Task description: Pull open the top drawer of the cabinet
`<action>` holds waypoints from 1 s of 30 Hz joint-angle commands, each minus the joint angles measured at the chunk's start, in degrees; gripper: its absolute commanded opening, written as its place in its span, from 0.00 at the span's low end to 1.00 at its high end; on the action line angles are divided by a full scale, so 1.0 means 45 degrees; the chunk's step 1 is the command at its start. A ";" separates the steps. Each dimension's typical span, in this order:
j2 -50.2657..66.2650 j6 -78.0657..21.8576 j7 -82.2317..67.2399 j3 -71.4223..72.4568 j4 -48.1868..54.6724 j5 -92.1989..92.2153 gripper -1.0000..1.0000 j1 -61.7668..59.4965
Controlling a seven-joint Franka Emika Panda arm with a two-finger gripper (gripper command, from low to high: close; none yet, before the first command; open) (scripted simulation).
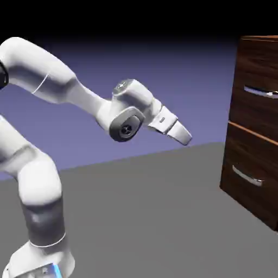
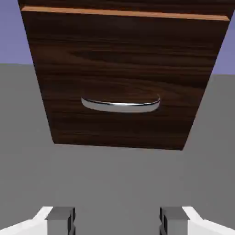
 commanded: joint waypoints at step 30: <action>0.0123 -0.1461 -0.3799 1.0426 0.6525 1.6613 0.50 -1.1523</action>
